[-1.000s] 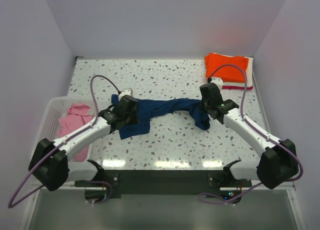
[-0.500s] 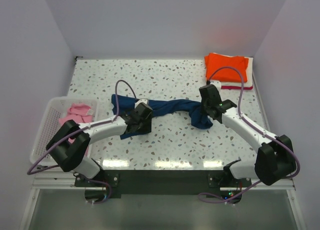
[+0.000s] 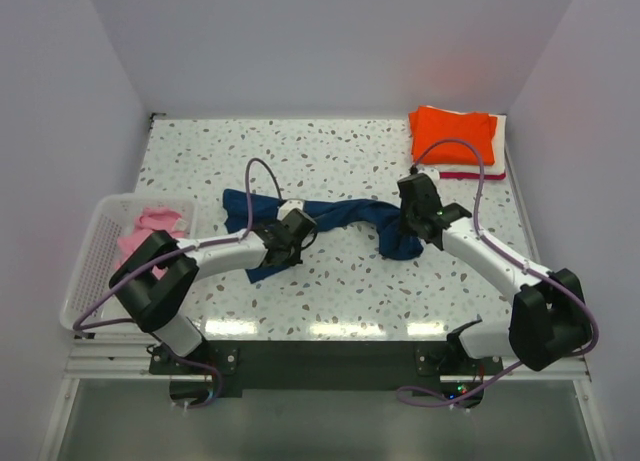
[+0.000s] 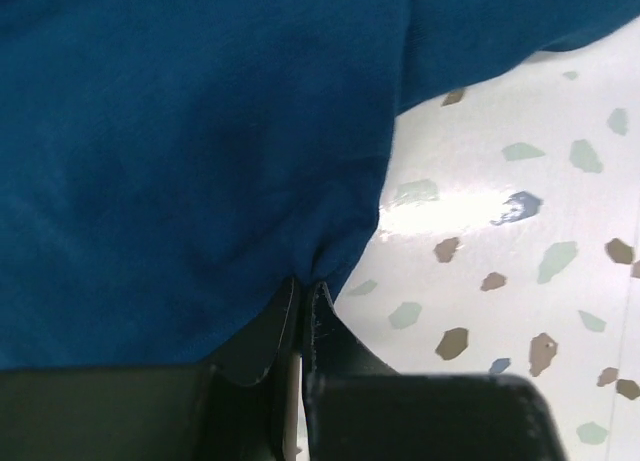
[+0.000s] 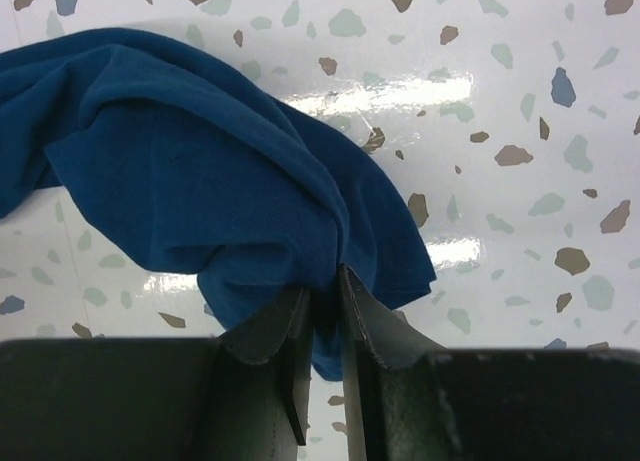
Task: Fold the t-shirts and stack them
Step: Flatten the tshirt out
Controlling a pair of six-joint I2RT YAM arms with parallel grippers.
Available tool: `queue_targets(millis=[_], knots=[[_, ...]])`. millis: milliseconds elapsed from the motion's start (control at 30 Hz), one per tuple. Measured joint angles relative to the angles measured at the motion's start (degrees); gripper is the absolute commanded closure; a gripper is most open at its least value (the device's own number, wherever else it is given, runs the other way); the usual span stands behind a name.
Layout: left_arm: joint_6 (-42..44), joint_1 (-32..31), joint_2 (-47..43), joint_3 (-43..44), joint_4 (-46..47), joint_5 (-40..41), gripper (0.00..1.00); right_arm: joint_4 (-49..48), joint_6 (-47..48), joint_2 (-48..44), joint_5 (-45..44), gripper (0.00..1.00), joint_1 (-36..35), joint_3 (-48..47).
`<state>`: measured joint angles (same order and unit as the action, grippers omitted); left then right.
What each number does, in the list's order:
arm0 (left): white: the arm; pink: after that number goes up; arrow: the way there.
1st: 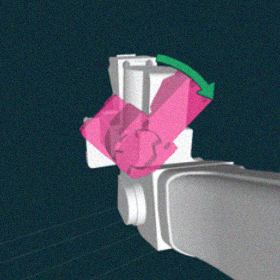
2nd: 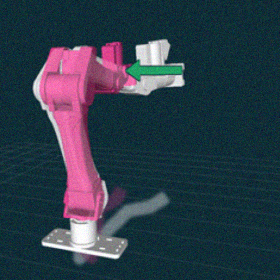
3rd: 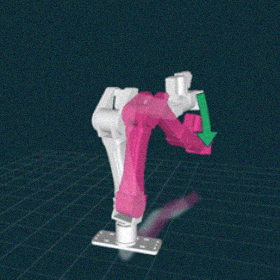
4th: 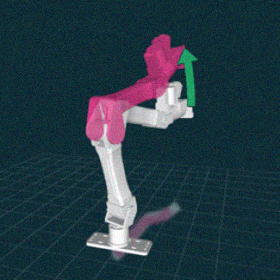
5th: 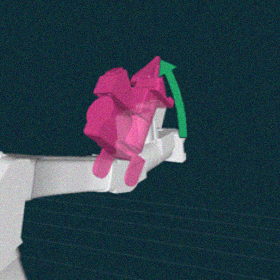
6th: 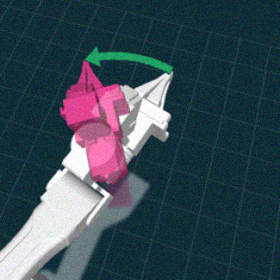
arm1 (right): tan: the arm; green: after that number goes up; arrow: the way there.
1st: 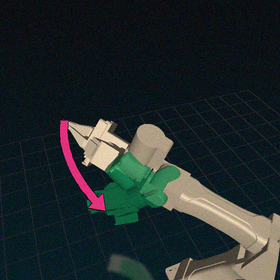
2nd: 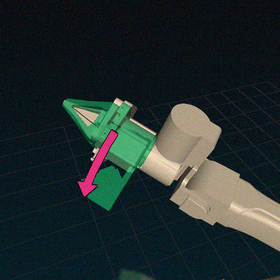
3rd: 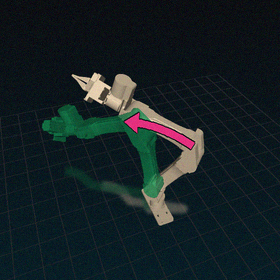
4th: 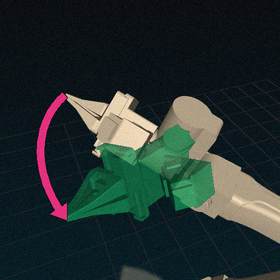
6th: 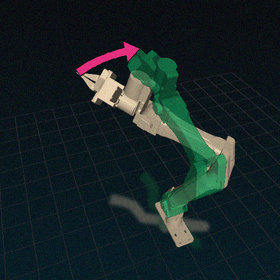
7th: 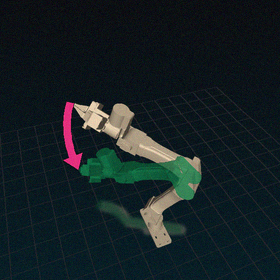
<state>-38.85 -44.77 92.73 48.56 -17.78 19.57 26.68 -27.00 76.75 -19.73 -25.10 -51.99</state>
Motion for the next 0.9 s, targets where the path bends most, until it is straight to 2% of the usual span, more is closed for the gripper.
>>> queue_targets(millis=[167, 233, 300, 433, 567, 767, 900], knots=[[-1.1, 0.2, -3.5, 0.0, -6.4, 3.6, 1.00, -1.1, -0.3, 0.0, 2.5, 0.76, 0.0, 2.0], [-1.1, 1.1, -7.6, 0.0, -8.9, 4.5, 1.00, -1.9, -0.6, 0.0, 4.3, 0.71, 0.0, 3.3], [-1.1, 4.0, -13.9, 0.0, -10.7, 4.8, 1.00, -3.0, -1.0, -0.1, 6.4, 0.61, 0.0, 4.8], [-1.0, 10.7, -23.5, 0.5, -12.6, 5.4, 1.00, -4.5, -2.3, -1.4, 10.4, 0.48, 0.0, 8.3], [-0.8, 12.7, -28.0, 2.5, -14.9, 6.3, 1.00, -5.4, -4.0, -4.4, 12.3, 0.46, 0.0, 11.5], [0.1, 15.3, -29.5, 4.8, -17.3, 6.8, 1.00, -5.5, -6.7, -11.6, 12.7, 0.46, 0.0, 14.2], [1.1, 16.8, -30.0, 6.1, -17.9, 6.8, 1.00, -5.6, -7.8, -12.9, 11.6, 0.46, 0.0, 14.5]])
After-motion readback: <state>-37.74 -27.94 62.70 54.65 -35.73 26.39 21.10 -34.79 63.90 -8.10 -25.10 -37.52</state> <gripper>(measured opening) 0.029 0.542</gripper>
